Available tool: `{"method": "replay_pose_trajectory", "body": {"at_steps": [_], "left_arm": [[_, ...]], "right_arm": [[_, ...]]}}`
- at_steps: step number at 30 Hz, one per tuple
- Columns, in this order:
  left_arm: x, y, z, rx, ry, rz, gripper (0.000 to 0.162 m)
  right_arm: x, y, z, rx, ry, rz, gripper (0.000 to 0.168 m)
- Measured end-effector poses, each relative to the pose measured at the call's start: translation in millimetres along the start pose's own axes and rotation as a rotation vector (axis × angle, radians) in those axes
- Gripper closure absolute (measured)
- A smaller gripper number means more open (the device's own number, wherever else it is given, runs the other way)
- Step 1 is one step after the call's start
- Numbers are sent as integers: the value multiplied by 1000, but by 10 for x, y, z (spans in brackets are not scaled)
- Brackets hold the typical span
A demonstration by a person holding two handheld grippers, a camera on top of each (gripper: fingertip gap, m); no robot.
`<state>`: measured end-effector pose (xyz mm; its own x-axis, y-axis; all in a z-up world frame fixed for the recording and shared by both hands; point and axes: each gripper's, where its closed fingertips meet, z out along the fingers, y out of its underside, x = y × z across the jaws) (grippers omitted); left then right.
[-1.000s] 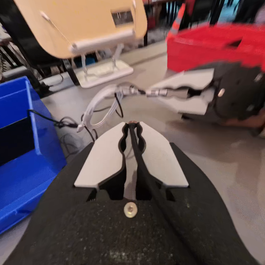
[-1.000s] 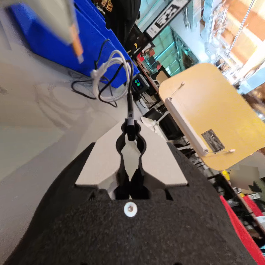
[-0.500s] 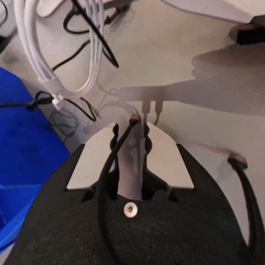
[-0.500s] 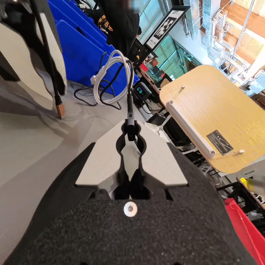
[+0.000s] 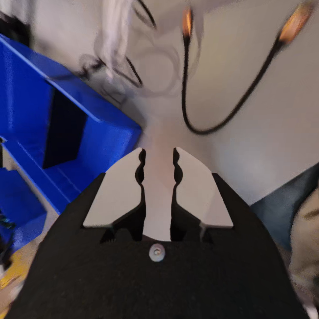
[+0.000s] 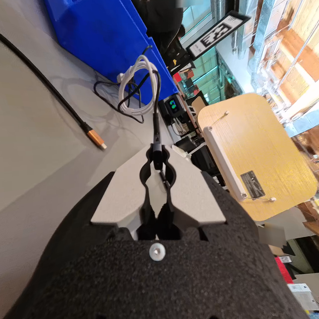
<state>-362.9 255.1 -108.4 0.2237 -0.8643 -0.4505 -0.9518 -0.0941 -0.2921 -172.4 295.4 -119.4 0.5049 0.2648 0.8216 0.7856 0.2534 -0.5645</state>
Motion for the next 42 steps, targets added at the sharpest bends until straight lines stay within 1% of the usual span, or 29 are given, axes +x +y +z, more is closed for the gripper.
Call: {"method": "replay_pose_trajectory", "body": {"at_steps": [1,2,3,4,5,6,8,10,13,16,19,22,25,27,28,30,31,34,36,37,38,39,41,42], "left_arm": [[-78,-247,-122,144,4,-80,134],[-128,-553,-261,330,37,-179,132],[-112,-838,-413,523,106,-265,131],[-44,-1036,-534,676,191,-322,133],[14,-1159,-577,766,241,-351,136],[34,-1201,-513,782,230,-360,136],[83,-1190,-226,716,149,-311,135],[220,-1207,6,676,133,-264,134],[272,-1258,236,680,48,-253,135],[222,-1237,381,647,-25,-239,145],[267,-1238,427,629,-15,-226,153],[270,-1218,467,593,-62,-175,157],[258,-1223,439,599,-57,-177,162],[217,-1225,333,637,-49,-188,162],[218,-1211,299,639,-30,-191,162],[215,-1185,252,655,-20,-204,162],[262,-1178,249,659,4,-194,162],[232,-1186,201,708,-53,-194,162],[245,-1228,167,743,-38,-199,162],[278,-1239,191,738,-8,-201,156],[291,-1235,239,720,7,-210,143],[310,-1227,293,699,20,-213,134],[336,-1208,397,656,30,-207,126],[340,-1210,422,649,27,-205,126]], "right_arm": [[14,-53,-19,23,21,-21,160],[10,-125,-42,52,36,-45,160],[-14,-206,-65,82,42,-78,161],[-48,-279,-87,106,48,-120,160],[-85,-333,-104,119,56,-172,160],[-116,-367,-114,121,68,-225,161],[-169,-397,-120,111,81,-308,161],[-198,-425,-129,121,82,-339,160],[-206,-420,-119,114,85,-359,160],[-218,-363,-102,90,78,-379,160],[-235,-331,-87,75,63,-376,160],[-277,-294,-58,55,36,-364,160],[-275,-240,-29,38,13,-339,160],[-173,58,47,-99,20,-312,161],[-106,134,51,-110,28,-273,160],[-37,123,42,-88,31,-179,160],[-32,97,42,-81,38,-189,161],[-131,22,29,-39,25,-275,161],[-186,-46,14,-9,20,-312,161],[-190,-79,8,-1,30,-331,160],[-203,-116,1,15,33,-346,161],[-224,-154,-11,32,34,-361,160],[-261,-236,-39,61,45,-407,161],[-287,-264,-45,65,44,-427,161]]}}
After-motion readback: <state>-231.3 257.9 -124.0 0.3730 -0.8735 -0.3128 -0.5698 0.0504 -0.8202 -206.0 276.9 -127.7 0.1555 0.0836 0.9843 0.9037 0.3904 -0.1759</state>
